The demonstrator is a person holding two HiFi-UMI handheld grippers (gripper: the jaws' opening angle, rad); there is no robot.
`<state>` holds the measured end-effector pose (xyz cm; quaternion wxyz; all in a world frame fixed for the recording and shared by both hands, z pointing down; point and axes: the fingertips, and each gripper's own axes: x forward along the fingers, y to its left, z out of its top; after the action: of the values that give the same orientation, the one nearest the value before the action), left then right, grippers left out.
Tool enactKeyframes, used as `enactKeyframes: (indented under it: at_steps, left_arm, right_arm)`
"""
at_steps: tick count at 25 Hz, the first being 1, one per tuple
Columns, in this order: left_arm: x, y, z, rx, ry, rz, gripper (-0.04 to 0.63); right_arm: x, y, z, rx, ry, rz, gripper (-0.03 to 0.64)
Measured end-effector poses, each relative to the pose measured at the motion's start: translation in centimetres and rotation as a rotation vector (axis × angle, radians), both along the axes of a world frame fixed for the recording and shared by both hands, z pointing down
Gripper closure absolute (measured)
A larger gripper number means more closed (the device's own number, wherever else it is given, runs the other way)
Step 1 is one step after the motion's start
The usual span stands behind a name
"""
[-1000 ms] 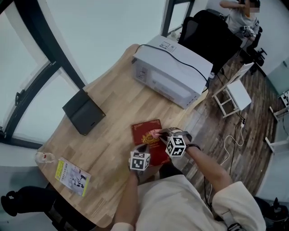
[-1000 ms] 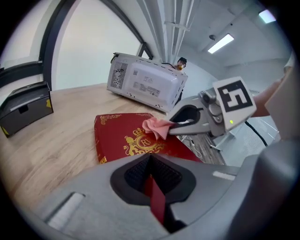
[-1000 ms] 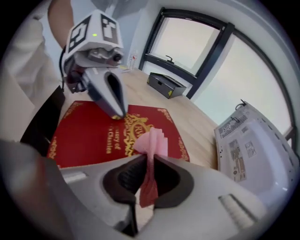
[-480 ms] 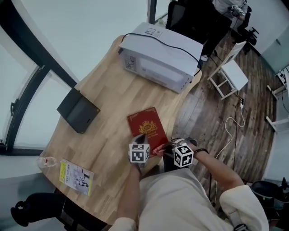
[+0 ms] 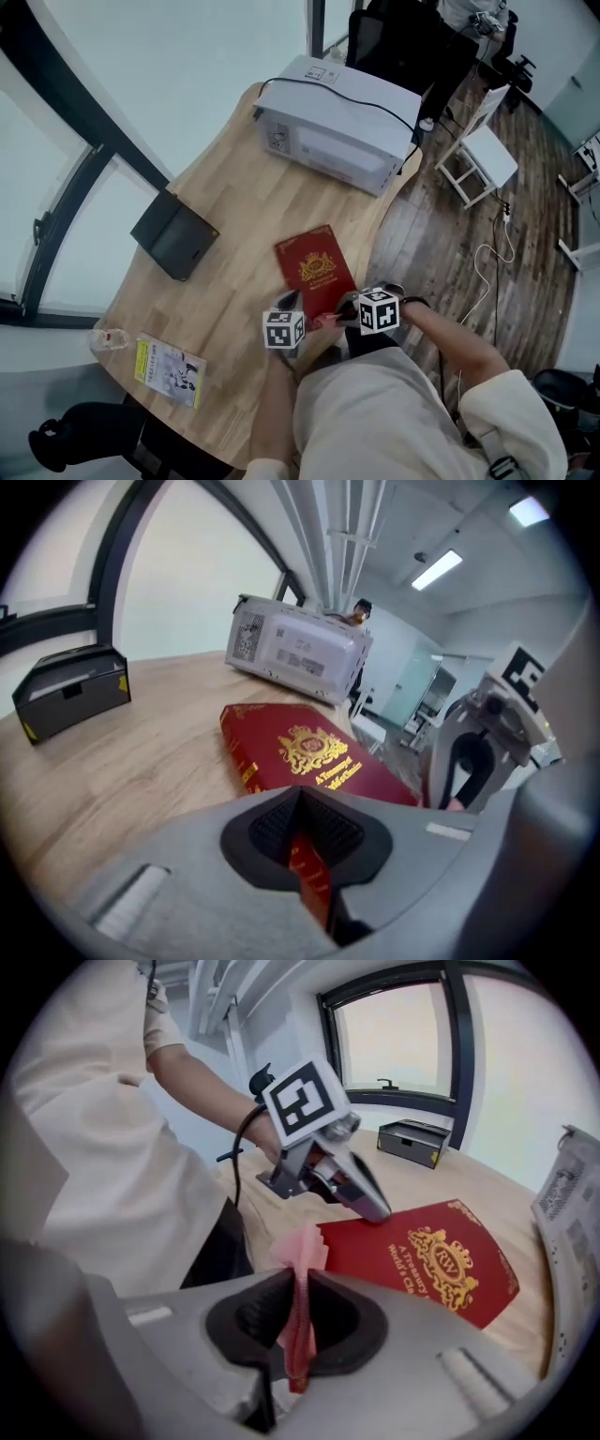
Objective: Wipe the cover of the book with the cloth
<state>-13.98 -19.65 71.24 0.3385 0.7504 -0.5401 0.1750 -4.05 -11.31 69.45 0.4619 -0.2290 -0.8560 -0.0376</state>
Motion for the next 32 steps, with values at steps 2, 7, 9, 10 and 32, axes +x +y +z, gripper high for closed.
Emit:
enactKeyframes:
  at_steps: [2, 7, 9, 10, 32]
  left_arm:
    - [-0.1, 0.3, 0.4, -0.005, 0.042, -0.032, 0.588]
    - [-0.8, -0.1, 0.3, -0.036, 0.030, -0.034, 0.588]
    - [-0.7, 0.1, 0.4, -0.047, 0.038, -0.042, 0.588]
    - [-0.2, 0.4, 0.4, -0.053, 0.047, -0.046, 0.588]
    - [-0.3, 0.6, 0.1, -0.079, 0.086, -0.092, 0.589]
  right_arm:
    - [-0.6, -0.9, 1.0, 0.008, 0.027, 0.006, 0.581]
    - [-2.5, -3.9, 2.2, 0.077, 0.056, -0.016, 0.581]
    - [-3.0, -5.1, 2.3, 0.096, 0.057, -0.009, 0.581]
    - [-2.9, -5.6, 2.4, 0.098, 0.060, -0.001, 0.581]
    - [-12.1, -28.4, -0.1, 0.516, -0.109, 0.385, 0.581]
